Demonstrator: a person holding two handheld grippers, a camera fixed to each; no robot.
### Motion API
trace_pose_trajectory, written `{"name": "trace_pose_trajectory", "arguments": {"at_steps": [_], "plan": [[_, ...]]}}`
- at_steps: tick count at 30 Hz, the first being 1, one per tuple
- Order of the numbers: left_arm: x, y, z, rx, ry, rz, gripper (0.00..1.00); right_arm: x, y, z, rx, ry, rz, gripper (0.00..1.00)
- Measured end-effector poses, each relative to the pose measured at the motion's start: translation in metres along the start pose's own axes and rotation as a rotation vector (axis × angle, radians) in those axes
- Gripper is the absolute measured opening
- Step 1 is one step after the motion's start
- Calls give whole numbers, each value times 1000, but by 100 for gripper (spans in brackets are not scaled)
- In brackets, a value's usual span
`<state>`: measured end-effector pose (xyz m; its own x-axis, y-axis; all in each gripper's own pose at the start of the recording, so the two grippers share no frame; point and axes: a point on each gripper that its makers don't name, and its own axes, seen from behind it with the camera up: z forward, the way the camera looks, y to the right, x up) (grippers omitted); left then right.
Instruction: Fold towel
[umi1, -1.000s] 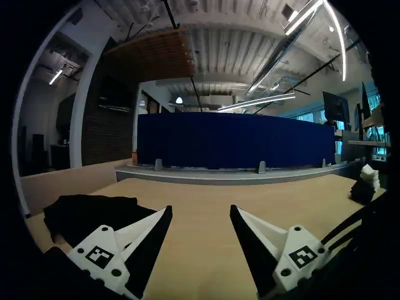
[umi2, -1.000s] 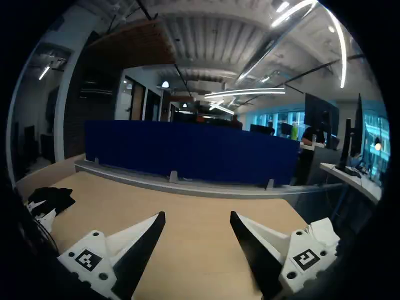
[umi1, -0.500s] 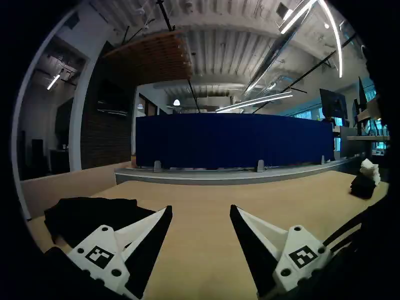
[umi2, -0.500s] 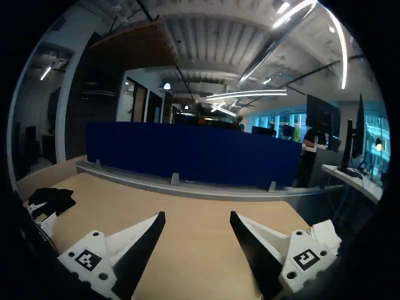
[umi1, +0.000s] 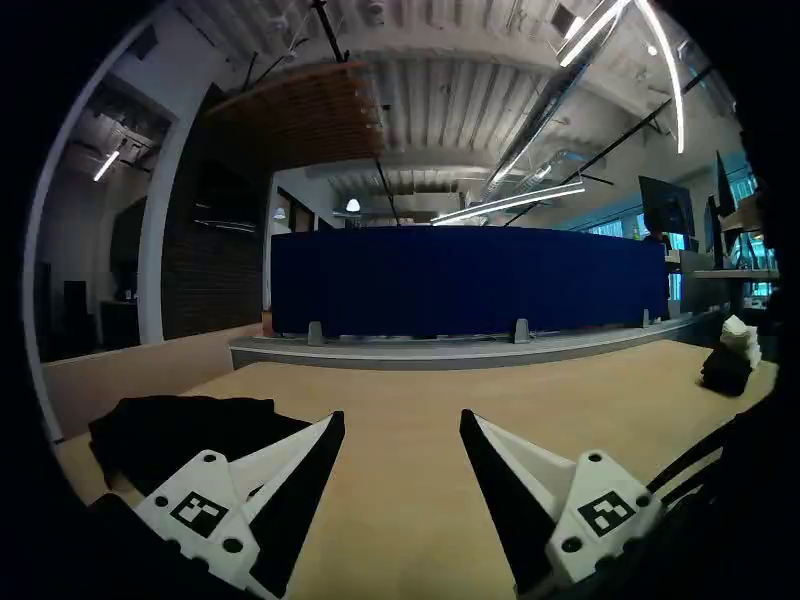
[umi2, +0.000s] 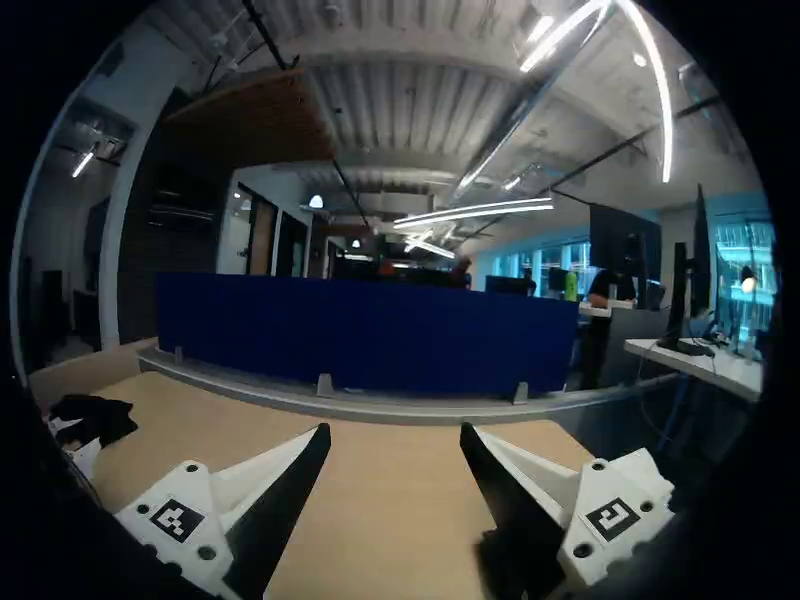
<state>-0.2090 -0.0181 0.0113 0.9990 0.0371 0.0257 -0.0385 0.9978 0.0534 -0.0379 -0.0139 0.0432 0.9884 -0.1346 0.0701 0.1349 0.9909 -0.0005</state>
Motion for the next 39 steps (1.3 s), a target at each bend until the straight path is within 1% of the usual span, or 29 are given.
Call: {"name": "trace_pose_trajectory", "arguments": {"at_steps": [6, 9, 15, 22, 28, 30, 33, 39], "plan": [[0, -1, 1, 0, 0, 1, 85, -13, 20, 1, -16, 21, 18, 100], [-1, -1, 1, 0, 1, 1, 85, -26, 30, 2, -24, 22, 20, 100], [0, -1, 0, 0, 1, 2, 85, -65, 42, -1, -27, 17, 36, 100], [-2, -3, 0, 0, 1, 2, 85, -114, 58, -1, -20, 13, 79, 100], [-2, -3, 1, 0, 1, 2, 85, -151, 62, 2, -14, 5, 131, 100], [-2, -3, 1, 0, 1, 2, 85, -159, 60, 4, -12, 3, 153, 100], [-2, -3, 1, 0, 1, 2, 85, -164, 60, 5, -9, 13, 174, 99], [-2, -2, 0, 0, 1, 2, 85, -166, 63, 4, -15, 30, 174, 99]]}}
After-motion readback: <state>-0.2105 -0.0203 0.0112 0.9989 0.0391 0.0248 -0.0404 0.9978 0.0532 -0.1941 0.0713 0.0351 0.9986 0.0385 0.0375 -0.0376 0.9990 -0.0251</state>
